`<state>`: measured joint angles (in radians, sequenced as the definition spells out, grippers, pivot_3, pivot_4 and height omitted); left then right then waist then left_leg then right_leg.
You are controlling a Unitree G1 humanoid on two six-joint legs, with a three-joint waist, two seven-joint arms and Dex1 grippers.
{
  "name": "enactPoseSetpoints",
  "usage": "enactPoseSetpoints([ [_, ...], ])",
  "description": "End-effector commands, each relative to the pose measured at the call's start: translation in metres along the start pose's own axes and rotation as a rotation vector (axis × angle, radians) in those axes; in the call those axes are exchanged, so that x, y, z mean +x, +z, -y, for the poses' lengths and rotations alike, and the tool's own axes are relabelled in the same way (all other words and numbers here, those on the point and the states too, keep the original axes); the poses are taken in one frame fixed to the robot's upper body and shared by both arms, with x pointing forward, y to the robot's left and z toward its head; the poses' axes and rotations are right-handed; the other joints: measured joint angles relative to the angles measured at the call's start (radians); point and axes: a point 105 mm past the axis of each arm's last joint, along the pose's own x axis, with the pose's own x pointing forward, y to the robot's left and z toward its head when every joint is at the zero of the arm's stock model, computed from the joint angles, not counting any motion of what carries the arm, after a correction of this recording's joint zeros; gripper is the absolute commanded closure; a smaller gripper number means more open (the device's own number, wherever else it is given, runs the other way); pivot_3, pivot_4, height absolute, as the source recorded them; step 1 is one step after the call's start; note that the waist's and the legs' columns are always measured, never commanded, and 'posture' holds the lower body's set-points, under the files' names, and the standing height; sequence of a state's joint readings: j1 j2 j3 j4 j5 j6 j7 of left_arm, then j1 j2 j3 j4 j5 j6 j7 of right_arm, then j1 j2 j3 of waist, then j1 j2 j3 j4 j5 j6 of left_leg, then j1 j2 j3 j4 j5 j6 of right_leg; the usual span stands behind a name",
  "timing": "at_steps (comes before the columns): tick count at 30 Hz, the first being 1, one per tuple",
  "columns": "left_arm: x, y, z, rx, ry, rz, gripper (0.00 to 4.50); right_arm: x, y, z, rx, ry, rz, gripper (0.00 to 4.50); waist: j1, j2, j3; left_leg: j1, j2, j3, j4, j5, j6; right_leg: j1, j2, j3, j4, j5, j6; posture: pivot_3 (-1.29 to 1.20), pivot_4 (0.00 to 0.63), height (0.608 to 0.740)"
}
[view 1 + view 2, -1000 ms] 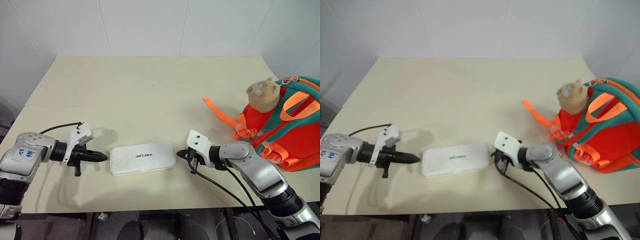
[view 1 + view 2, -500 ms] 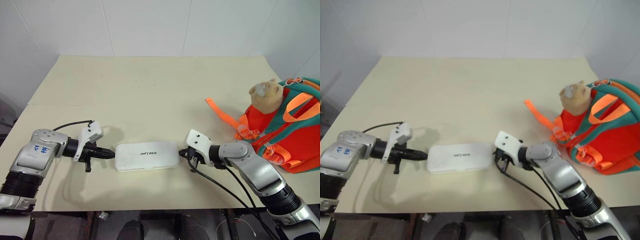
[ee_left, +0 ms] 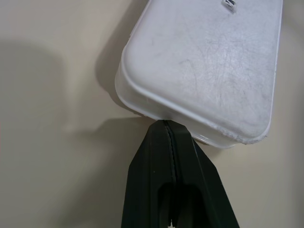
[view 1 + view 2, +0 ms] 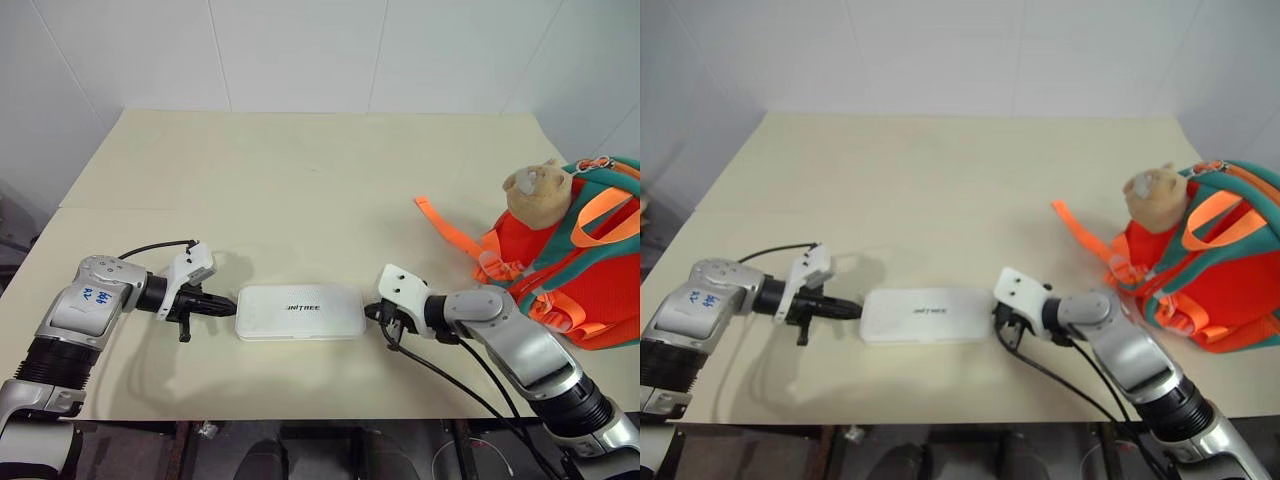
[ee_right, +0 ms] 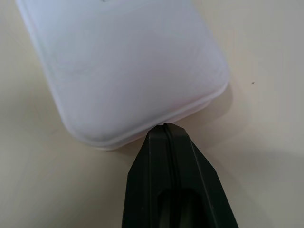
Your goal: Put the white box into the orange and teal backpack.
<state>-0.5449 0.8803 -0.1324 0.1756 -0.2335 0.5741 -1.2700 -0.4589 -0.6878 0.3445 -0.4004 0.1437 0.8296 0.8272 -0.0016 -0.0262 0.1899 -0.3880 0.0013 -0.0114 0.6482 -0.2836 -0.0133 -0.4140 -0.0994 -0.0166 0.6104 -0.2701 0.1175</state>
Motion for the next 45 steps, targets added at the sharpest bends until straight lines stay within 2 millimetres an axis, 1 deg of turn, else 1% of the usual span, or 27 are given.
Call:
enactPoseSetpoints([
  [1, -0.017, 0.002, -0.008, 0.021, 0.056, 0.007, 4.5, -0.013, 0.008, 0.004, -0.038, -0.027, 0.029, 4.38, -0.001, 0.0, 0.0, 0.0, 0.0, 0.0, 0.0, 0.0, 0.0, 0.0, 0.0, 0.0, 0.0, 0.0, 0.0, 0.0, 0.15, 0.74],
  [5, -0.025, 0.0, -0.013, 0.012, 0.097, 0.013, 4.5, -0.02, 0.007, 0.012, -0.028, -0.065, 0.026, 4.38, 0.0, 0.0, 0.0, 0.0, 0.0, 0.0, 0.0, 0.0, 0.0, 0.0, 0.0, 0.0, 0.0, 0.0, 0.0, 0.0, 0.15, 0.74],
  [6, -0.029, 0.0, -0.018, -0.014, 0.128, 0.024, 4.5, -0.028, 0.006, 0.024, -0.009, -0.124, 0.017, 4.38, 0.0, 0.0, 0.0, 0.0, 0.0, 0.0, 0.0, 0.0, 0.0, 0.0, 0.0, 0.0, 0.0, 0.0, 0.0, 0.0, 0.15, 0.74],
  [7, -0.032, 0.0, -0.021, -0.034, 0.149, 0.033, 4.5, -0.034, 0.004, 0.032, 0.006, -0.167, 0.011, 3.67, 0.0, 0.0, 0.0, 0.0, 0.0, 0.0, 0.0, 0.0, 0.0, 0.0, 0.0, 0.0, 0.0, 0.0, 0.0, 0.0, 0.15, 0.74],
  [8, -0.036, 0.004, -0.026, -0.086, 0.172, 0.08, 4.32, -0.043, 0.004, 0.037, 0.017, -0.179, 0.008, 3.55, 0.0, 0.0, 0.0, 0.0, 0.0, 0.0, 0.001, 0.0, 0.0, 0.0, 0.0, 0.0, 0.0, 0.0, 0.0, 0.0, 0.15, 0.74],
  [10, -0.041, 0.01, -0.03, -0.143, 0.188, 0.137, 3.92, -0.05, 0.005, 0.038, 0.025, -0.173, 0.007, 2.97, 0.001, 0.0, 0.0, 0.0, 0.0, 0.0, 0.001, 0.0, 0.0, 0.0, 0.0, 0.0, 0.001, 0.0, 0.0, 0.0, 0.15, 0.74],
  [12, -0.044, 0.012, -0.028, -0.154, 0.183, 0.155, 3.26, -0.059, 0.004, 0.04, 0.034, -0.175, 0.016, 2.26, 0.002, 0.0, 0.0, 0.0, 0.0, -0.001, 0.001, 0.0, 0.0, 0.0, 0.0, -0.001, 0.0, 0.0, 0.0, 0.0, 0.15, 0.74],
  [14, -0.046, 0.012, -0.026, -0.175, 0.195, 0.178, 2.64, -0.069, 0.003, 0.036, 0.051, -0.15, 0.028, 1.62, 0.001, 0.0, 0.0, 0.0, 0.0, 0.0, 0.0, 0.0, 0.0, 0.0, 0.0, 0.0, 0.0, 0.0, 0.0, 0.0, 0.15, 0.74],
  [17, -0.05, 0.009, -0.026, -0.185, 0.215, 0.176, 1.71, -0.072, 0.004, 0.037, 0.07, -0.153, 0.044, 0.59, 0.0, 0.0, 0.0, -0.001, 0.0, 0.0, 0.0, 0.0, 0.001, 0.0, 0.0, 0.0, -0.001, 0.0, 0.001, 0.0, 0.15, 0.74],
  [19, -0.051, 0.008, -0.026, -0.191, 0.222, 0.183, 1.08, -0.071, 0.003, 0.037, 0.069, -0.154, 0.042, 0.0, -0.004, 0.0, 0.0, 0.0, 0.0, 0.001, 0.0, 0.0, 0.001, 0.0, 0.0, 0.001, -0.001, 0.0, 0.001, 0.0, 0.15, 0.74],
  [22, -0.053, 0.011, -0.025, -0.21, 0.23, 0.22, 0.13, -0.065, 0.006, 0.032, 0.052, -0.134, 0.053, 0.0, -0.002, 0.0, 0.0, 0.001, 0.001, 0.001, 0.0, 0.0, 0.001, 0.0, 0.0, 0.001, -0.001, 0.0, 0.001, 0.0, 0.15, 0.74],
  [23, -0.053, 0.012, -0.024, -0.219, 0.23, 0.236, 0.02, -0.062, 0.01, 0.031, 0.054, -0.131, 0.071, 0.0, -0.001, 0.0, 0.0, 0.001, 0.001, 0.001, 0.001, 0.0, 0.001, 0.0, 0.0, 0.001, -0.001, 0.0, 0.001, 0.0, 0.15, 0.74],
  [24, -0.053, 0.013, -0.023, -0.222, 0.225, 0.248, 0.02, -0.06, 0.013, 0.032, 0.064, -0.138, 0.091, 0.0, -0.001, 0.0, 0.0, 0.001, 0.001, 0.0, 0.0, 0.0, 0.001, 0.0, 0.0, 0.001, -0.002, 0.0, 0.0, 0.0, 0.15, 0.74],
  [27, -0.054, 0.016, -0.026, -0.173, 0.299, 0.287, 0.02, -0.054, 0.02, 0.037, 0.175, -0.165, 0.165, 0.0, -0.002, 0.0, 0.0, 0.002, 0.001, 0.0, 0.001, 0.0, 0.001, 0.0, 0.0, 0.002, -0.002, 0.0, 0.0, 0.0, 0.15, 0.74],
  [29, -0.055, 0.011, -0.029, -0.151, 0.354, 0.282, 0.02, -0.05, 0.019, 0.039, 0.217, -0.181, 0.166, 0.0, 0.0, 0.0, 0.0, 0.002, 0.001, -0.003, 0.0, 0.0, 0.001, 0.0, -0.001, 0.002, -0.001, 0.0, 0.0, 0.0, 0.15, 0.74],
  [31, -0.054, 0.005, -0.026, -0.128, 0.373, 0.271, 0.02, -0.047, 0.018, 0.043, 0.23, -0.219, 0.166, 0.0, 0.0, 0.0, 0.0, 0.001, 0.001, -0.004, 0.0, -0.001, 0.0, 0.0, -0.002, 0.002, 0.0, 0.0, 0.001, 0.0, 0.15, 0.74],
  [35, -0.053, -0.005, -0.018, -0.133, 0.361, 0.266, 0.02, -0.037, 0.004, 0.05, 0.153, -0.301, 0.1, 0.0, 0.0, 0.0, 0.0, 0.001, -0.001, -0.005, -0.001, -0.001, -0.001, -0.001, -0.005, 0.002, -0.001, 0.0, 0.001, 0.0, 0.15, 0.74],
  [38, -0.052, -0.013, -0.012, -0.192, 0.343, 0.256, 0.02, -0.03, -0.001, 0.052, 0.111, -0.326, 0.086, 0.0, -0.001, 0.0, 0.0, 0.0, -0.002, -0.004, -0.001, -0.002, -0.001, -0.001, -0.006, 0.002, -0.002, 0.0, 0.001, 0.0, 0.15, 0.74],
  [39, -0.052, -0.016, -0.011, -0.228, 0.342, 0.238, 0.02, -0.028, 0.0, 0.05, 0.1, -0.318, 0.089, 0.0, 0.0, 0.0, 0.0, 0.0, -0.002, -0.004, -0.001, -0.002, -0.001, -0.001, -0.006, 0.002, -0.002, 0.0, 0.001, 0.0, 0.15, 0.74],
  [42, -0.048, -0.019, -0.008, -0.276, 0.314, 0.229, 0.02, -0.021, -0.002, 0.039, 0.041, -0.27, 0.075, 0.0, 0.0, 0.0, 0.0, 0.0, -0.002, -0.004, -0.001, -0.002, -0.001, -0.001, -0.005, 0.001, -0.002, 0.0, 0.001, 0.0, 0.15, 0.74],
  [45, -0.045, -0.018, -0.003, -0.304, 0.275, 0.234, 0.02, -0.017, -0.001, 0.033, 0.009, -0.248, 0.078, 0.0, -0.001, 0.0, 0.0, 0.0, -0.002, -0.003, 0.0, -0.002, -0.001, -0.001, -0.005, 0.001, -0.003, 0.0, 0.001, 0.0, 0.15, 0.74],
])
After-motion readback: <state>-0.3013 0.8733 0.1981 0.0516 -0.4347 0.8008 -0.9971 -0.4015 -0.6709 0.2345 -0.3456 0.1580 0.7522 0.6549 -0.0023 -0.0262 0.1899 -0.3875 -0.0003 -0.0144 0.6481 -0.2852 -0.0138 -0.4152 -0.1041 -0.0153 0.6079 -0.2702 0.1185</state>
